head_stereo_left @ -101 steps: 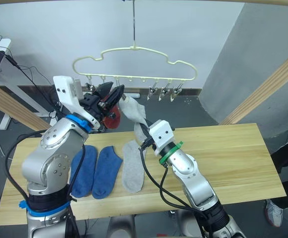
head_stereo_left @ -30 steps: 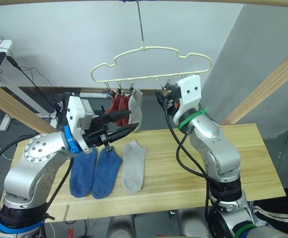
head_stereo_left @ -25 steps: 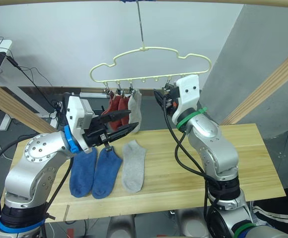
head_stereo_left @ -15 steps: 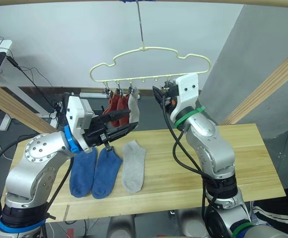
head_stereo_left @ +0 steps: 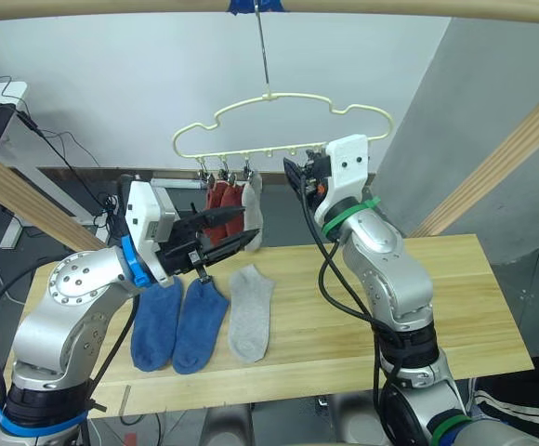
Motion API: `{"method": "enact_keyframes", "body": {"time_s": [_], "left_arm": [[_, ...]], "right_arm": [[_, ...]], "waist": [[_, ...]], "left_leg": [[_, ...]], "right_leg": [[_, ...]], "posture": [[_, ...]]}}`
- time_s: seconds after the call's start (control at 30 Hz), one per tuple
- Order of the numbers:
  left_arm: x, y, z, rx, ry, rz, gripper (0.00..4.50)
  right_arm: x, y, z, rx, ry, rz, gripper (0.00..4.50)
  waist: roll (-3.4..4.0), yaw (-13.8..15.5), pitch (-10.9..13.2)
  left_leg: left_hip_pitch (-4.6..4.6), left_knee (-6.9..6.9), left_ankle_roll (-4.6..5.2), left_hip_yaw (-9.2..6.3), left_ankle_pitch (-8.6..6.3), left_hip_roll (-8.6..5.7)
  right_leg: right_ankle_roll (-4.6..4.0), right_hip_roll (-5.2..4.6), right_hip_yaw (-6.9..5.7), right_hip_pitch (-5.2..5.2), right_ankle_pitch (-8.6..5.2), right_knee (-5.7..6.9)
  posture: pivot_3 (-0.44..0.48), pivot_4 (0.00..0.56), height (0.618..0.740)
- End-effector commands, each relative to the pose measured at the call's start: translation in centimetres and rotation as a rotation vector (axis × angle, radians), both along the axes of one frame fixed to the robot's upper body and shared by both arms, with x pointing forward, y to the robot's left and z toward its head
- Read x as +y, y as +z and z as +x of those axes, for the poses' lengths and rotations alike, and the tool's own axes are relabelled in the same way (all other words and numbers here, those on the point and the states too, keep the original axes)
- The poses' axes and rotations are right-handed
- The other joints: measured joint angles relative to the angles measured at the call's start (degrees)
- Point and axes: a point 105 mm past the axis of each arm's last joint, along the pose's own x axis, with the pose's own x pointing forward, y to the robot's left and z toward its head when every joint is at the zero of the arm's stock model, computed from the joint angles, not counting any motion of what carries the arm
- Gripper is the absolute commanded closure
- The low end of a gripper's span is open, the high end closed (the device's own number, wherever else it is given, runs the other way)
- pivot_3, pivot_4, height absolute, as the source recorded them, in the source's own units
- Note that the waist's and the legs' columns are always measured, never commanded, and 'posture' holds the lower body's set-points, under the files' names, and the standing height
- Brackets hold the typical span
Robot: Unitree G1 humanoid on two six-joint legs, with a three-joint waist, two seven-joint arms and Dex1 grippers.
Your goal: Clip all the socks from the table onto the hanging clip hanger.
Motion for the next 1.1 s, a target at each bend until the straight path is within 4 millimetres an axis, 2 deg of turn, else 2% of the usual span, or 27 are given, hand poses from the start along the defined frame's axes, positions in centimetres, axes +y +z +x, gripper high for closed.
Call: {"method": "enact_keyframes", "body": {"time_s": [0.03,0.13,0.2,0.23,0.4,0.57,0.63,0.7,0.77,0.8,0.87,0.93,1.03,1.1], "left_arm": [[-0.2,0.4,-0.3,-0.033,-0.007,-0.003,2.45],[-0.2,0.3,-0.3,-0.031,-0.004,-0.003,2.45],[-0.2,0.3,-0.2,-0.030,0.000,-0.004,2.45],[-0.1,0.3,-0.2,-0.032,0.005,-0.004,2.45],[0.2,0.1,0.2,-0.028,0.059,-0.021,2.45],[2.1,-2.4,1.3,0.120,0.233,-0.058,2.45],[2.0,-5.0,0.9,0.178,0.298,-0.071,2.10],[1.8,-6.3,0.6,0.182,0.331,-0.064,1.61],[2.3,-8.8,1.4,0.220,0.513,-0.066,1.06],[1.6,-10.2,1.2,0.266,0.536,-0.072,0.71],[-0.5,-11.2,0.2,0.290,0.481,-0.077,0.10],[-1.0,-12.4,-0.1,0.310,0.541,-0.079,0.04],[-0.3,-15.3,-0.3,0.365,0.748,-0.070,0.04],[-0.1,-16.3,-0.4,0.411,0.804,-0.085,0.04]], "right_arm": [[0.0,1.7,-0.5,-0.062,0.007,0.041,2.86],[-0.1,1.7,-0.4,-0.058,-0.004,0.042,3.85],[-0.2,1.6,-0.3,-0.059,-0.011,0.039,4.36],[-0.3,1.6,-0.3,-0.060,-0.018,0.037,4.48],[-0.5,1.8,-0.2,-0.065,-0.026,0.039,4.48],[-0.6,1.9,-0.1,-0.068,-0.028,0.039,4.48],[-0.6,1.9,-0.1,-0.066,-0.028,0.041,4.50],[-0.5,1.9,-0.2,-0.065,-0.028,0.043,4.50],[-0.4,1.8,-0.3,-0.060,-0.020,0.041,4.50],[-0.3,1.7,-0.3,-0.058,-0.015,0.040,4.50],[-0.2,1.7,-0.4,-0.055,-0.010,0.035,4.50],[-0.2,1.6,-0.5,-0.051,-0.006,0.030,4.50],[-0.1,1.5,-0.6,-0.047,0.000,0.023,4.50],[-0.1,1.5,-0.7,-0.047,0.002,0.021,4.50]], "waist": [[0.00,0.0,0.0],[0.00,0.0,0.0],[0.00,0.0,0.0],[0.00,0.0,0.0],[0.00,0.0,0.0],[0.01,-0.1,0.0],[0.03,-0.1,-0.1],[0.03,-0.2,-0.1],[0.04,-0.1,-0.1],[0.04,0.1,-0.1],[0.03,0.1,-0.1],[0.03,0.1,-0.1],[0.02,0.0,-0.1],[0.03,-0.2,-0.1]], "left_leg": [[0.00,0.00,0.00,0.00,0.00,0.00],[0.00,0.00,0.00,0.00,0.00,0.00],[0.00,-0.01,0.00,0.00,0.00,0.00],[0.00,-0.01,0.00,0.00,0.00,0.00],[0.00,0.00,0.00,0.00,0.00,0.00],[0.02,-0.01,0.01,0.01,0.00,0.01],[0.01,-0.01,0.01,0.00,-0.01,0.01],[0.05,-0.02,0.02,0.12,-0.01,0.01],[-0.01,-0.01,0.02,0.08,-0.01,0.01],[0.01,-0.01,0.02,0.09,-0.01,0.00],[-0.01,0.03,0.02,0.03,-0.01,0.00],[0.00,0.03,0.02,0.09,-0.01,-0.02],[0.02,0.03,0.02,0.09,-0.01,0.00],[0.04,0.03,0.03,0.10,-0.01,0.01]], "right_leg": [[0.00,0.00,0.00,0.00,0.00,0.01],[0.00,0.00,0.01,0.00,0.00,0.00],[0.00,0.00,0.00,0.00,0.00,0.00],[0.00,0.00,0.00,0.00,0.00,0.00],[0.00,0.00,0.01,0.00,0.00,0.00],[0.00,0.00,0.03,0.00,0.00,0.01],[0.00,0.00,0.01,0.00,0.00,0.00],[0.00,-0.03,0.12,0.00,0.00,-0.02],[0.00,-0.03,0.07,-0.03,0.00,-0.02],[0.00,-0.03,0.09,-0.03,0.00,0.00],[-0.01,-0.03,0.04,-0.02,0.02,0.01],[0.03,-0.04,0.11,-0.02,0.04,0.02],[0.02,-0.03,0.11,-0.02,0.05,0.02],[0.01,-0.03,0.12,-0.02,0.06,0.03]], "posture": [[-0.103,0.231,0.740],[-0.104,0.232,0.740],[-0.104,0.232,0.740],[-0.104,0.232,0.740],[-0.105,0.234,0.740],[-0.106,0.237,0.740],[-0.105,0.240,0.740],[-0.105,0.240,0.740],[-0.110,0.246,0.740],[-0.113,0.248,0.740],[-0.118,0.252,0.740],[-0.121,0.253,0.740],[-0.131,0.258,0.740],[-0.144,0.261,0.740]]}}
